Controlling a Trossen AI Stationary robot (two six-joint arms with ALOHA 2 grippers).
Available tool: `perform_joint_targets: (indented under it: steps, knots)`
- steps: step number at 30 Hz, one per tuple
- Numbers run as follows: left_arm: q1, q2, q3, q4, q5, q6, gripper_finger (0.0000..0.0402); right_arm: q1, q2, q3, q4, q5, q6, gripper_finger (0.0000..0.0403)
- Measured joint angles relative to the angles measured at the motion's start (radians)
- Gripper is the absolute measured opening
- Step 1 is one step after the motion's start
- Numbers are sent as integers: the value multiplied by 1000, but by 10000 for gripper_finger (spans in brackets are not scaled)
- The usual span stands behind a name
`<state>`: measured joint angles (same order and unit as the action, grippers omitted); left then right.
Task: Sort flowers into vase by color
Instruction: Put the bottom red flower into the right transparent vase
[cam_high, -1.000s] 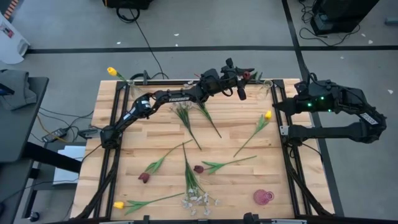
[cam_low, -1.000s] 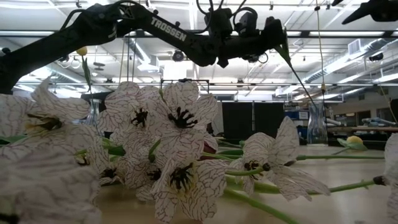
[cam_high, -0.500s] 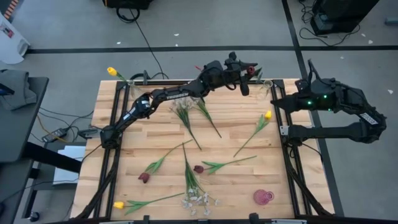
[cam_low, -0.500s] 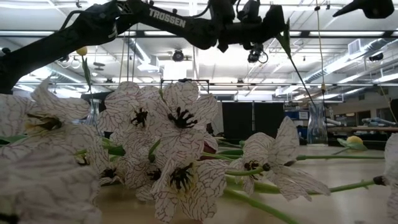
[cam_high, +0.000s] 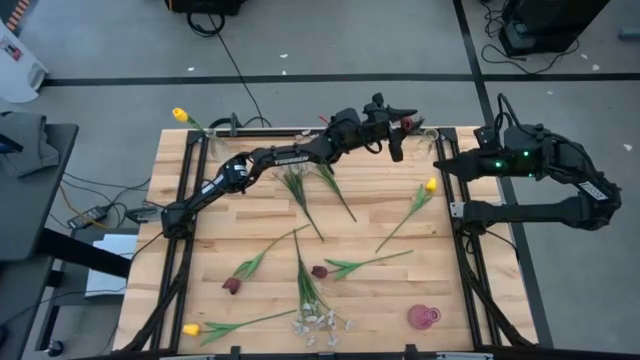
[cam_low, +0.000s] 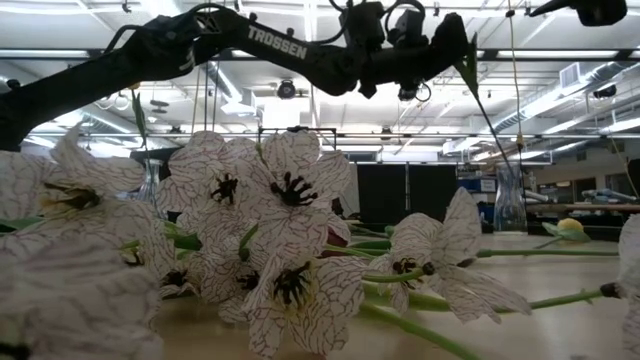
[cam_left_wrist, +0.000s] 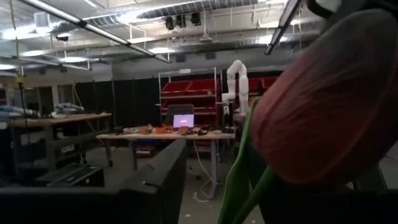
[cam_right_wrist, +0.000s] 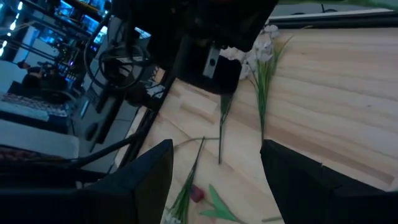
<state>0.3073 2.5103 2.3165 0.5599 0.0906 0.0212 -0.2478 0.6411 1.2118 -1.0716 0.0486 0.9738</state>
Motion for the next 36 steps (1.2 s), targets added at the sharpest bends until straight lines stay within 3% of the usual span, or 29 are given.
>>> perform_joint_targets:
  steps: [7,9,12,16,22,28,33,36]
  knots:
    - [10,0,0,-6,7,-77,220,0,0,0,1,-7,1,254]
    - [9,0,0,0,-44,-94,225,0,0,0,1,-8,1,254]
    - [10,0,0,10,-123,-285,229,0,0,0,1,-9,1,254]
    - [39,-1,31,-94,-28,-552,245,0,0,0,1,-16,0,254]
    - [38,0,40,-103,26,-605,285,0,0,0,2,-16,-5,254]
    - [4,0,39,-73,-75,-639,290,0,0,0,26,-16,-8,254]
    - [-19,-1,39,-95,-57,-604,298,0,0,0,63,-16,-15,254]
    - [-24,-2,40,-188,-82,-584,310,0,0,0,71,-16,-15,254]
